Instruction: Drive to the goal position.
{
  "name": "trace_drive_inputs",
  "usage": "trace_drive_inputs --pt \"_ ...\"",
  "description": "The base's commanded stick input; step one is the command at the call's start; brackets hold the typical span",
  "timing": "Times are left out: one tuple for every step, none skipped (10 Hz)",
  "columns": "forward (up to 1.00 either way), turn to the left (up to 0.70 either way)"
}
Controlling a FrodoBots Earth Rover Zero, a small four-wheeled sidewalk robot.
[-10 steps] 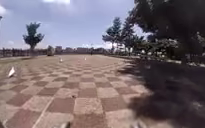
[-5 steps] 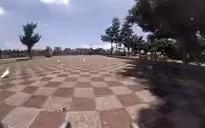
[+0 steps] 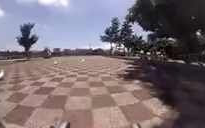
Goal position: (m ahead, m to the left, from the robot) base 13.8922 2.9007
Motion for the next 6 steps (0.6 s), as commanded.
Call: trace_drive_inputs --pt "0.70 0.00" --pt "0.70 0.00" --pt "0.70 0.16" --pt "0.70 0.27" --pt "0.70 0.27" --pt "0.70 0.22"
